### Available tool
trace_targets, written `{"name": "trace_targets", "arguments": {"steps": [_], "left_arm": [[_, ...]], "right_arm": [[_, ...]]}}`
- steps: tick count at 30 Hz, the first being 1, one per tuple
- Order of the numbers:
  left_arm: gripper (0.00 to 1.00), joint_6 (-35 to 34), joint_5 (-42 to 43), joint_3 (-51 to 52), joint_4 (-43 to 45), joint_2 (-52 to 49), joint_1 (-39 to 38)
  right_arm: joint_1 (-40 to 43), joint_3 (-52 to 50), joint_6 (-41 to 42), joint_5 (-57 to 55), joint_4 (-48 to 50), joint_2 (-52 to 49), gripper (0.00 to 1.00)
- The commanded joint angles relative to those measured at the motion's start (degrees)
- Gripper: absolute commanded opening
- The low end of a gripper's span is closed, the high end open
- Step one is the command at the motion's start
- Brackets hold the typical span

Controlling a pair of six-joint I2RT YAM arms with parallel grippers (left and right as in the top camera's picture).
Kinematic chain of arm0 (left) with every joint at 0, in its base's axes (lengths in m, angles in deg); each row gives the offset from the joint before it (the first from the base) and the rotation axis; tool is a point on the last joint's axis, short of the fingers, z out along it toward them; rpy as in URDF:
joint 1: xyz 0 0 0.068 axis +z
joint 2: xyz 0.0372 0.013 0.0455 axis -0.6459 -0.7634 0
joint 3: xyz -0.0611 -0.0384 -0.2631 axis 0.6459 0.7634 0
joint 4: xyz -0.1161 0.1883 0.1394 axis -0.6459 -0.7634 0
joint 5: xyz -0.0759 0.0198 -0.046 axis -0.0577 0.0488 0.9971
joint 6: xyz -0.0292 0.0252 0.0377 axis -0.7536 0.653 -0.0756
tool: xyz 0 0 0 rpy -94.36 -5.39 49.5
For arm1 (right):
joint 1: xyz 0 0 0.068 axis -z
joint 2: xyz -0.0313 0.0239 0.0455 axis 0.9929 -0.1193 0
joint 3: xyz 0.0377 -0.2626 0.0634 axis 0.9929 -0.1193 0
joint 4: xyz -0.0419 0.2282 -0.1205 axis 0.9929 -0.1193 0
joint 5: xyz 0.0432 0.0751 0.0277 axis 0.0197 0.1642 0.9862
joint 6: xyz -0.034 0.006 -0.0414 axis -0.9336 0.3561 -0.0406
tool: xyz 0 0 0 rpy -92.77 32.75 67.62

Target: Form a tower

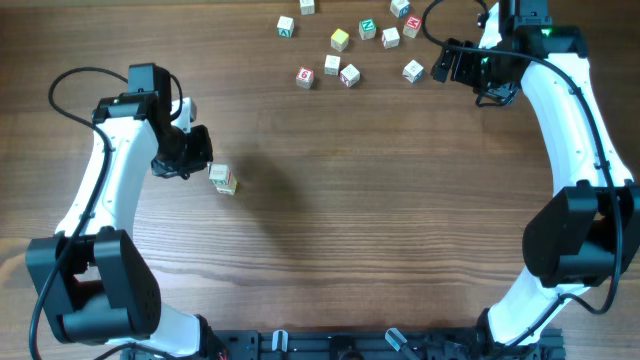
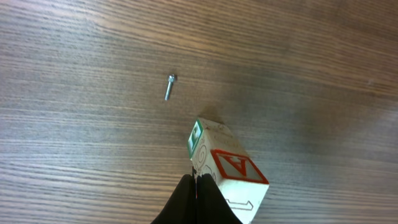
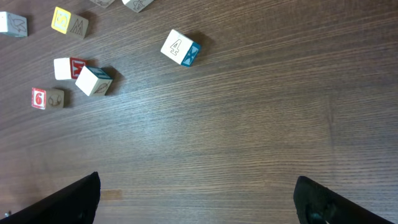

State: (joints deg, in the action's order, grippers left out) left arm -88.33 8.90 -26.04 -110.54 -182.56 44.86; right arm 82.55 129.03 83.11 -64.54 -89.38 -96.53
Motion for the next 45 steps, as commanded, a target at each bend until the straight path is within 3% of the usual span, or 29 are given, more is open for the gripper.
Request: {"name": "trace_targets", "arguments": {"steps": [1, 35, 45], "left_arm": [[0.04, 0.4, -0.8, 0.5, 1.1, -0.8, 0.2], [0.04, 2.0, 3.1, 0.5, -0.5, -2.8, 0.2], [0.04, 0.0, -2.6, 0.5, -1.4, -2.8, 0.2]], "right_arm": [[-0.3, 0.1, 0.0, -1.0, -0.1, -0.8, 1.0], [-0.3, 0.1, 0.0, -1.0, 0.0, -0.8, 1.0], [-0.3, 0.1, 0.0, -1.0, 0.0, -0.9, 1.0]]}}
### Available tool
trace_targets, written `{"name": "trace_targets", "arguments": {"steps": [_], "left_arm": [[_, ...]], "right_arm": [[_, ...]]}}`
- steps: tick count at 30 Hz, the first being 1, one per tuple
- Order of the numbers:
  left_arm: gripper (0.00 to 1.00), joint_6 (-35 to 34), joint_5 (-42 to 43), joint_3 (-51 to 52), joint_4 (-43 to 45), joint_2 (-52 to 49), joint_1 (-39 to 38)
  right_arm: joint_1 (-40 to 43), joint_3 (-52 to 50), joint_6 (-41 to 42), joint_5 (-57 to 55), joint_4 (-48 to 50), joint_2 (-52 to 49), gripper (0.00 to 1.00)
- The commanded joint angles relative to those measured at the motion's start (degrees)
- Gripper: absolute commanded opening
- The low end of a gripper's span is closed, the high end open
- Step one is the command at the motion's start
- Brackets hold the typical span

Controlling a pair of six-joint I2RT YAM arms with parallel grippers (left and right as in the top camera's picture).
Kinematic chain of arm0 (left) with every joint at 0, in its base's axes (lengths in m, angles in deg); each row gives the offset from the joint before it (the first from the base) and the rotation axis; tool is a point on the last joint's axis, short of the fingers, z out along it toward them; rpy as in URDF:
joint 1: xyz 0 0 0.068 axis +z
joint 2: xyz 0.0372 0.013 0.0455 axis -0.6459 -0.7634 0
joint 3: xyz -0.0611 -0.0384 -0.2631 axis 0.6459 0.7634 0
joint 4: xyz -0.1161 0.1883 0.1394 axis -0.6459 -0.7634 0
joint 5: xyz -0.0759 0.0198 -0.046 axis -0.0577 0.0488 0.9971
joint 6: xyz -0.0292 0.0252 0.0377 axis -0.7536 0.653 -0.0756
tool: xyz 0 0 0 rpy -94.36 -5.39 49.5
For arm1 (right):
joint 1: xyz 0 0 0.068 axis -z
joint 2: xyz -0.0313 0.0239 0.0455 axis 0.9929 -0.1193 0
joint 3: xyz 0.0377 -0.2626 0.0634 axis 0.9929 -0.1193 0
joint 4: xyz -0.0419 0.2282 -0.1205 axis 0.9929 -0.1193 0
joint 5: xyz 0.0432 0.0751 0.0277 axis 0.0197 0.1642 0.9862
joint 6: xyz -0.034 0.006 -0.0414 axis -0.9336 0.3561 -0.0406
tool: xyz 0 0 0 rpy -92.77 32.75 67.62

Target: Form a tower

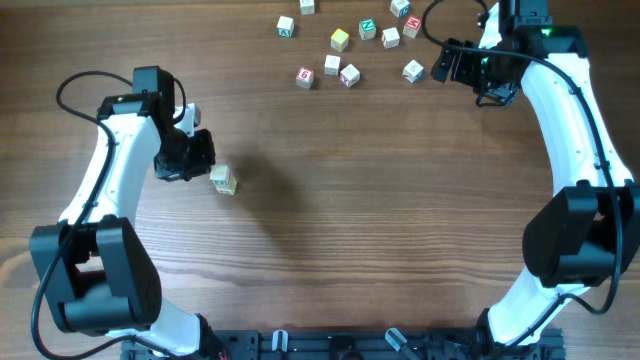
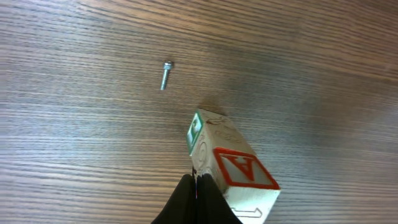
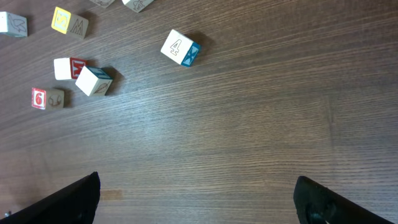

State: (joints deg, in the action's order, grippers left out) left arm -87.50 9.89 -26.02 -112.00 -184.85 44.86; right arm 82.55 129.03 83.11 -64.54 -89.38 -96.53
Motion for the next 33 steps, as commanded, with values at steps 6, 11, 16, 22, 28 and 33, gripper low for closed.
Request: {"name": "trace_targets", "arguments": {"steps": [6, 11, 16, 22, 28, 33], "left_arm": [[0.04, -2.1, -5.8, 0.4, 1.0, -0.5, 0.2], [0.04, -1.8, -2.1, 0.4, 1.6, -0.5, 0.2], [0.04, 1.4, 2.1, 0.4, 1.5, -0.5, 0.2], [0.04, 1.4, 2.1, 0.4, 1.6, -0.5, 0.2], [0.04, 1.4, 2.1, 0.4, 1.7, -0.5, 0.2], [0.04, 1.4, 1.5, 0.4, 1.7, -0.5, 0.2]], "right_arm": [[-0.3, 0.1, 0.0, -1.0, 0.0, -0.8, 1.0], [-0.3, 0.1, 0.0, -1.0, 0.0, -0.8, 1.0], [-0.3, 0.1, 0.0, -1.0, 0.0, -0.8, 1.0], [-0.3, 0.1, 0.0, -1.0, 0.0, -0.8, 0.99], [-0.3, 0.1, 0.0, -1.0, 0.0, -0.8, 1.0], [-0.3, 0.1, 0.0, -1.0, 0.0, -0.8, 1.0]]}}
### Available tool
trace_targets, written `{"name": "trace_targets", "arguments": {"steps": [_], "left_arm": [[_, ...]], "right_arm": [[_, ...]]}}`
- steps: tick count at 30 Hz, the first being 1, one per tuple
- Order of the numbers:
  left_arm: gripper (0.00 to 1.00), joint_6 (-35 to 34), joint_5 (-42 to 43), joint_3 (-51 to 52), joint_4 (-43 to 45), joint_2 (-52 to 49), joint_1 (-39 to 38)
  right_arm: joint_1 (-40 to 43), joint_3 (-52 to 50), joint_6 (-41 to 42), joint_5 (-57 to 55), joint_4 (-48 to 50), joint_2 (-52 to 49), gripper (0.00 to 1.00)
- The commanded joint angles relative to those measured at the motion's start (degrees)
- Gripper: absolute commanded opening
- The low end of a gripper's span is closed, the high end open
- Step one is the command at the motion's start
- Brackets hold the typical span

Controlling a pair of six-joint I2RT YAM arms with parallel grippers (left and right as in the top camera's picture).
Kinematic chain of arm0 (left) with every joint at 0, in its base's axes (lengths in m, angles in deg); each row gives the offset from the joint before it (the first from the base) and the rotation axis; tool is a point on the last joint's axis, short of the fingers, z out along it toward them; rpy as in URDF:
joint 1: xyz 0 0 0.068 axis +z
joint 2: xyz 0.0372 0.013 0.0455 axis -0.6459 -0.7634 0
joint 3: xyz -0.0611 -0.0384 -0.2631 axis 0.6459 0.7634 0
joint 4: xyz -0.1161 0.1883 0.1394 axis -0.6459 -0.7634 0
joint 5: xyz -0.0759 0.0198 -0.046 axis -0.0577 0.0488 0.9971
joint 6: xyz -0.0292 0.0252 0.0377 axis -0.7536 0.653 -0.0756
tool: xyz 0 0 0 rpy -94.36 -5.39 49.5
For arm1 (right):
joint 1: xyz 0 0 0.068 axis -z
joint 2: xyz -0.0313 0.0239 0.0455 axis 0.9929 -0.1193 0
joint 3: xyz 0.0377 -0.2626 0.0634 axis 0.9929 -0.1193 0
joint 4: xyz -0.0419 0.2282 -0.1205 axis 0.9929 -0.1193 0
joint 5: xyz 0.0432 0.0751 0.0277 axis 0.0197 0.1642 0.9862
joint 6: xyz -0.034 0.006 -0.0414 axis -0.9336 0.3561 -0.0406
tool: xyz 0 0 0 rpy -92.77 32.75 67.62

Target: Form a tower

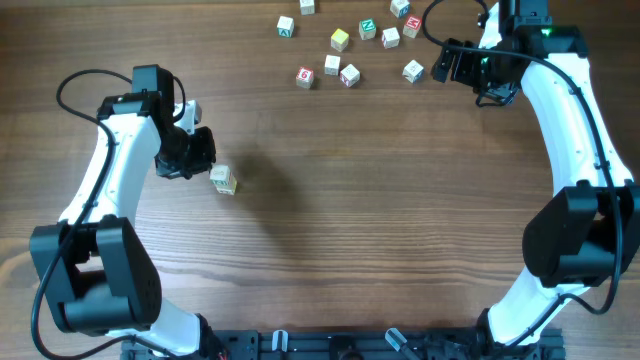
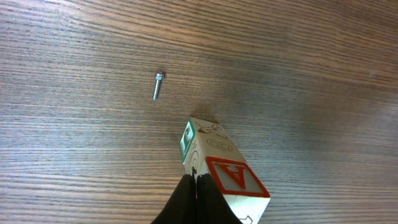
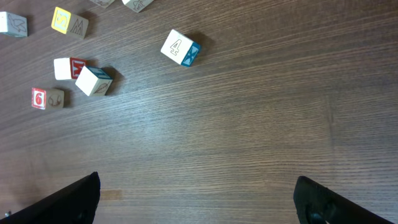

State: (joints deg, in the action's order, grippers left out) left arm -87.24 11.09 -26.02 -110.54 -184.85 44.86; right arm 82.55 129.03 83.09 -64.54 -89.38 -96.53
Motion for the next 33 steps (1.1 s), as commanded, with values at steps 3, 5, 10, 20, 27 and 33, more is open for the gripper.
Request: {"name": "trace_targets", "arguments": {"steps": [3, 5, 10, 20, 27, 33], "left_arm": [[0.04, 0.9, -1.1, 0.4, 0.2, -0.5, 0.2], [0.04, 0.5, -2.8, 0.4, 0.2, -0.5, 0.2], [0.04, -6.0, -10.3, 0.4, 0.5, -0.5, 0.5], [0.04, -18.1, -5.8, 0.4, 2.2, -0.5, 14.5], [0.04, -18.0, -5.3, 0.4, 2.6, -0.5, 18.4], [0.04, -11.6, 0.5, 0.4, 2.5, 2.6, 18.3]], "right_arm": [[-0.3, 0.1, 0.0, -1.0, 0.0, -0.8, 1.0], [-0.3, 0.1, 0.0, -1.0, 0.0, -0.8, 1.0], [-0.3, 0.1, 0.4, -0.5, -0.6, -0.8, 0.76], [-8.9, 0.1, 8.0, 14.3, -5.2, -0.8, 0.04], [-24.3, -1.9, 13.2, 14.3, 2.7, -1.0, 0.04], [-26.9, -1.6, 16.5, -14.8, -4.1, 1.1, 0.04]]}}
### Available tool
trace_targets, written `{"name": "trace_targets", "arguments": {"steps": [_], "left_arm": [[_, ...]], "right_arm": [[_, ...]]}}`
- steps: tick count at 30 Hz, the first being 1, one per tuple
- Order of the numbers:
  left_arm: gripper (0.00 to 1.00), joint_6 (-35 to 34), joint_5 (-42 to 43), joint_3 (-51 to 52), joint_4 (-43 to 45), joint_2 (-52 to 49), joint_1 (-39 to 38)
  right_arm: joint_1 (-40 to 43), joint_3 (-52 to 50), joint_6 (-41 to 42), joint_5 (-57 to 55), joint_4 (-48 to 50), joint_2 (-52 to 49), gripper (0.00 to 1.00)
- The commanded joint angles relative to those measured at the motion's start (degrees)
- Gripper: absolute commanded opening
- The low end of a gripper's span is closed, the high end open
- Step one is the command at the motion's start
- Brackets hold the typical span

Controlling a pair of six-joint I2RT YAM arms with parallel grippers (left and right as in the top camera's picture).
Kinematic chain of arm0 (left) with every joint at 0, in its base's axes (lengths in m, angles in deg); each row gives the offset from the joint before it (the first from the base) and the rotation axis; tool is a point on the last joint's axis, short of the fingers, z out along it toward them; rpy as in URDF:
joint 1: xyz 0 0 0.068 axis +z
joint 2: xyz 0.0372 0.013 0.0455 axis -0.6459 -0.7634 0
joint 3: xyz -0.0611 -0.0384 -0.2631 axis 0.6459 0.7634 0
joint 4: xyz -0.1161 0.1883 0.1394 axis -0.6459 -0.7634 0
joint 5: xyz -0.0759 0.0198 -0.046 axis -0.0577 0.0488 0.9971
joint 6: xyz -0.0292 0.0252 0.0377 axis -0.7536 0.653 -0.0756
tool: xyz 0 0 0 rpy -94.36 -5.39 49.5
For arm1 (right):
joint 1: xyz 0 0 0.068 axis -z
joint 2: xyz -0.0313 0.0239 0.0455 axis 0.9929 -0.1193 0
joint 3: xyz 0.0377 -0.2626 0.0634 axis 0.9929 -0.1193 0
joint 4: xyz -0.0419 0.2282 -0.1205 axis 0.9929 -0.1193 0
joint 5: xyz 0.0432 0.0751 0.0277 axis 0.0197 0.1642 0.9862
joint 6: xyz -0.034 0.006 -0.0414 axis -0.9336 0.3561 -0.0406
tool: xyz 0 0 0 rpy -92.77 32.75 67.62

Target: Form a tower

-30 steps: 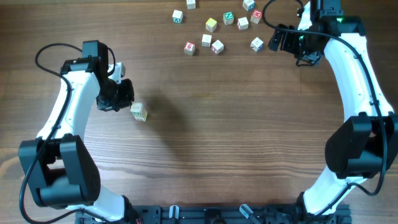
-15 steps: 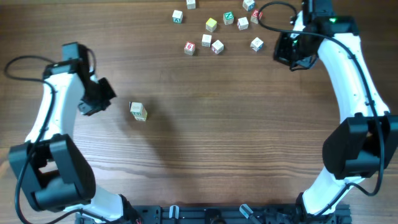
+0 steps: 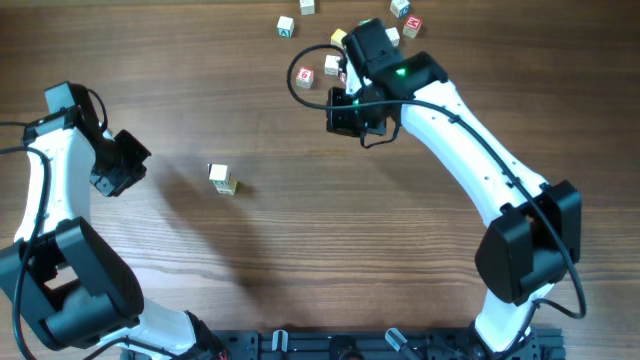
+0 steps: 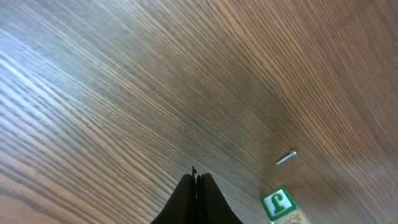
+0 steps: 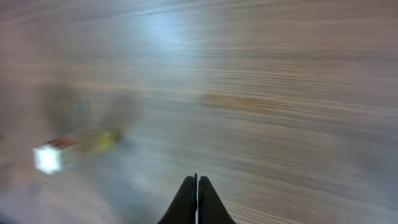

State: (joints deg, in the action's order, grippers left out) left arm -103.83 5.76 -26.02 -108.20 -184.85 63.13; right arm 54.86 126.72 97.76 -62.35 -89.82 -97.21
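Observation:
A short stack of letter blocks [image 3: 222, 178] stands on the wood table, left of centre. In the left wrist view only its green J face [image 4: 278, 204] shows, at the lower right. My left gripper [image 3: 133, 160] sits well left of the stack, its fingers [image 4: 196, 180] shut with nothing between them. My right gripper [image 3: 345, 112] hangs over the table just below the loose blocks, shut and empty [image 5: 196, 183]. Its view is blurred, with the stack [image 5: 68, 149] at the far left.
Loose blocks lie at the table's far edge, among them a red 6 block [image 3: 306, 75], a yellow one [image 3: 340, 38] and a green one [image 3: 286, 26]. The right arm covers others. A small screw [image 4: 286, 158] lies near the stack.
My left gripper has drawn away from the stack to the far left. My right arm has come from the far right to the upper middle, and its gripper, open before, is now shut.
At all three earlier moments my left gripper stayed shut right beside the stack, and my right gripper stayed open and still beside the loose blocks at the far right. Now the left stands clear of the stack and the right is over the middle, shut.

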Motion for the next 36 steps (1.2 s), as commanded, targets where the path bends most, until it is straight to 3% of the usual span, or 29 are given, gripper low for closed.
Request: {"name": "trace_targets", "arguments": {"steps": [1, 7, 13, 15, 17, 18, 19, 20, 25, 33, 36], "left_arm": [[0.04, 6.4, 7.5, 0.4, 0.8, 5.5, -0.2], [0.04, 9.8, 7.5, 0.4, 5.4, 27.8, -8.4], [0.04, 12.2, 7.5, 0.4, 4.0, 48.0, -19.9], [0.04, 14.7, 7.5, 0.4, 2.2, 54.0, -23.2], [0.11, 16.0, 7.2, 0.4, -0.8, 60.5, -25.7], [0.25, 16.0, 7.1, 0.4, -2.6, 63.4, -26.2], [0.57, 16.0, 7.1, 0.4, -4.5, 65.4, -26.2], [1.0, 15.9, 7.1, 0.4, -6.3, 66.4, -26.2], [1.0, 15.9, 7.1, 0.4, -10.8, 67.0, -26.2], [1.0, 15.9, 7.1, 0.4, -19.0, 67.0, -26.2], [1.0, 15.9, 7.1, 0.4, -21.9, 67.0, -26.2]], "right_arm": [[0.9, 1.1, 1.8, -22.3, -5.0, 4.3, 0.04], [0.9, 1.1, 0.7, -39.5, -9.2, 24.4, 0.04], [0.9, 1.1, 2.1, -53.2, -19.0, 43.6, 0.04], [0.9, 1.1, 1.7, -54.5, -20.2, 49.6, 0.12], [0.9, 1.1, -0.2, -54.6, -21.3, 56.4, 0.21], [0.9, 1.1, -0.2, -54.9, -22.1, 60.2, 0.44], [0.9, 1.1, -0.2, -54.9, -22.1, 63.7, 0.82], [0.9, 1.1, 0.0, -54.9, -22.1, 65.9, 1.0], [0.9, 1.1, 0.4, -54.6, -26.0, 73.9, 1.0], [0.9, 0.9, 0.3, -54.6, -31.1, 74.1, 1.0], [5.7, 0.9, 2.1, -53.9, -31.2, 74.2, 1.0]]}}
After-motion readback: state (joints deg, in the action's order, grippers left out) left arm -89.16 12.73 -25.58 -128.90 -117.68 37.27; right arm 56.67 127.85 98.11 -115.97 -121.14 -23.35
